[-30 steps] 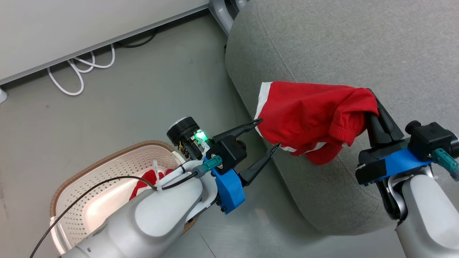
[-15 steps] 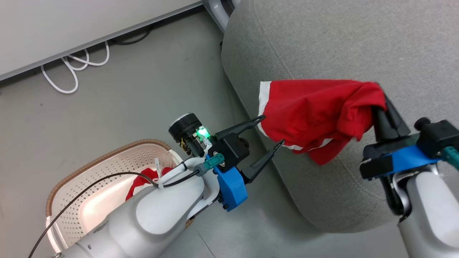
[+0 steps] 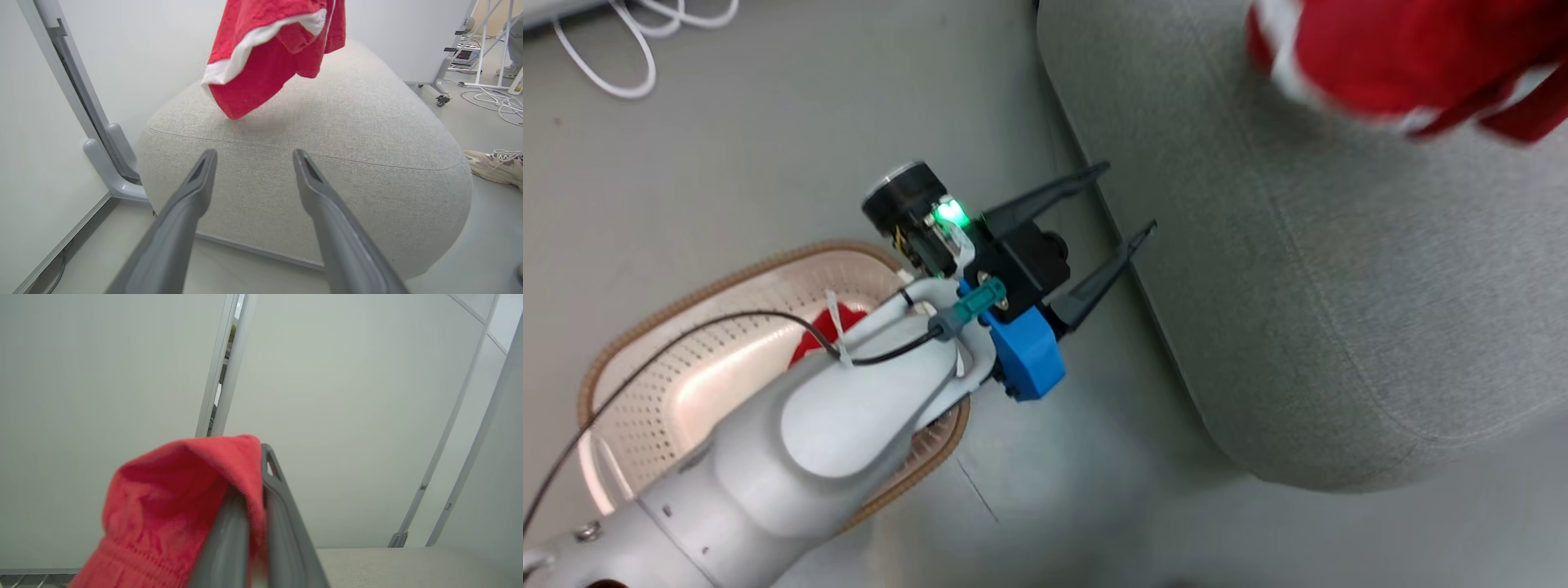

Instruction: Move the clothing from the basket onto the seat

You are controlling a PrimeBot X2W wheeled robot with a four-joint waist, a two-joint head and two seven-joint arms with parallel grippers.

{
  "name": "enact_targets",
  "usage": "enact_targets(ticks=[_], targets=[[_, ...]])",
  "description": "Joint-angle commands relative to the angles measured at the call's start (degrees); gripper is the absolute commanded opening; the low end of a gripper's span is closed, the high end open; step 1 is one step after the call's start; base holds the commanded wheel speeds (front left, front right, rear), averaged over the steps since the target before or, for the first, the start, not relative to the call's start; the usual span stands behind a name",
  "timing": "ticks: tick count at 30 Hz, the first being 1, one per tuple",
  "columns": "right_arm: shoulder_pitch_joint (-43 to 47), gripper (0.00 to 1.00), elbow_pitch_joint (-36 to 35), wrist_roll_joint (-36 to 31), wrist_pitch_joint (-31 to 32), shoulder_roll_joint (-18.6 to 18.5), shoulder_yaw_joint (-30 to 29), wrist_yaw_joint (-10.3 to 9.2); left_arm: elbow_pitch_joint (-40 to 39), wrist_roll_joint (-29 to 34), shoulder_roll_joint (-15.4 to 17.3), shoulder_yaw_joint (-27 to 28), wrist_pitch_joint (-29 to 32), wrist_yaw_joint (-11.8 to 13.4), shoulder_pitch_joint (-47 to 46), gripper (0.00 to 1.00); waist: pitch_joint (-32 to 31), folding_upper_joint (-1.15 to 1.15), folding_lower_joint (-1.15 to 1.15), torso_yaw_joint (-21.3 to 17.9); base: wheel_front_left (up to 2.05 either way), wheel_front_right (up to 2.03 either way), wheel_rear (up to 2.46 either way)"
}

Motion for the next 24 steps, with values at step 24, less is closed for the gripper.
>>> enact_targets(ticks=[24], targets=[[-7.56, 0.0, 18.61, 0.33, -0.18, -10.02, -17.78, -0.02, -7.27, 4.04, 4.17, -0.15, 2.91, 1.28, -8.76, 1.0, 19.92, 0.0, 0.0, 3.0, 0.0, 0.0, 0.0]])
